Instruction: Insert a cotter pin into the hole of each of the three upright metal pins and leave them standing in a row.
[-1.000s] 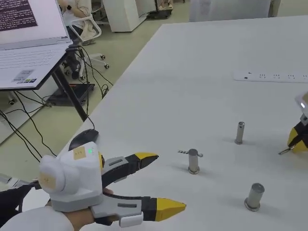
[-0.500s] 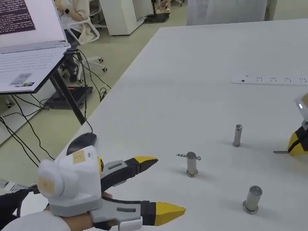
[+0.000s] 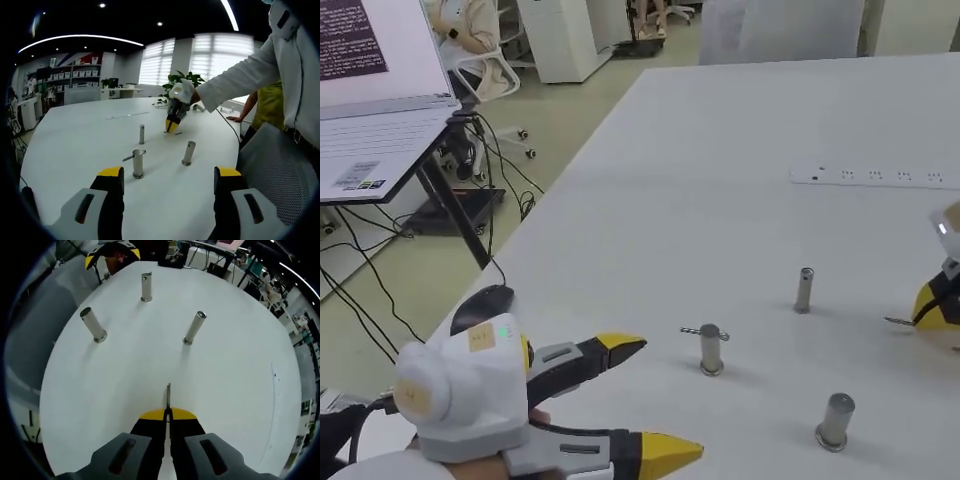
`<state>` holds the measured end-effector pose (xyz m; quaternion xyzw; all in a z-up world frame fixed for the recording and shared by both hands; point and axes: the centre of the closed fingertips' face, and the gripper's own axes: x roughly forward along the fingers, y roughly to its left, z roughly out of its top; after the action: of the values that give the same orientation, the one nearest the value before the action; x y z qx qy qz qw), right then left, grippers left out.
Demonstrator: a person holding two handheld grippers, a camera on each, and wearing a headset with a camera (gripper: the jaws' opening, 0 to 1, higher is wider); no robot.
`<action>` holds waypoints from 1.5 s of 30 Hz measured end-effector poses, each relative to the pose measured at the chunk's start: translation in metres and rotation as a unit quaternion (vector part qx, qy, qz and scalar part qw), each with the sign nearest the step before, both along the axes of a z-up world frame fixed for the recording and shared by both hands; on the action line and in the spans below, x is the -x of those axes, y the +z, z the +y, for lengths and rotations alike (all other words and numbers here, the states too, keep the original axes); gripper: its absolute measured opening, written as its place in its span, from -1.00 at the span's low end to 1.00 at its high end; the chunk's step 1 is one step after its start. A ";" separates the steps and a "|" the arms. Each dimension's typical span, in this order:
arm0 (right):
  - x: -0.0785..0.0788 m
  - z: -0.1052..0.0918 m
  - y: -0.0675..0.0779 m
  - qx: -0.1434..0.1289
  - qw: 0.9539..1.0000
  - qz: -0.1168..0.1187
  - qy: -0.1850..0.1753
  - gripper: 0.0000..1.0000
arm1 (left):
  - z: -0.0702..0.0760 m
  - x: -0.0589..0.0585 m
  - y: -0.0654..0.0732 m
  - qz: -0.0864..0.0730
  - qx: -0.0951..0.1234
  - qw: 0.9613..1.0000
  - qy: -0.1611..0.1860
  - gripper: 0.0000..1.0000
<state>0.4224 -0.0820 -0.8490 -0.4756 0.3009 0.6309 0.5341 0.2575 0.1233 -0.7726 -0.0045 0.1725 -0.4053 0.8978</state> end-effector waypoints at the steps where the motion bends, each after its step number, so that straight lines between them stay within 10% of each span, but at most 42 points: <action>1: 0.001 0.000 0.002 -0.001 1.000 0.000 -0.001 -0.96 | -0.001 0.000 0.000 0.000 0.000 1.000 -0.001 0.46; 45: 0.122 0.022 0.067 -0.019 0.999 0.032 -0.005 -0.97 | -0.058 0.004 0.014 -0.039 -0.026 0.995 -0.089 0.31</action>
<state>0.3008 -0.0601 -0.7824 -0.4436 0.3079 0.6487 0.5364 0.2535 0.0657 -0.7590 0.0496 0.1475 -0.4788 0.8640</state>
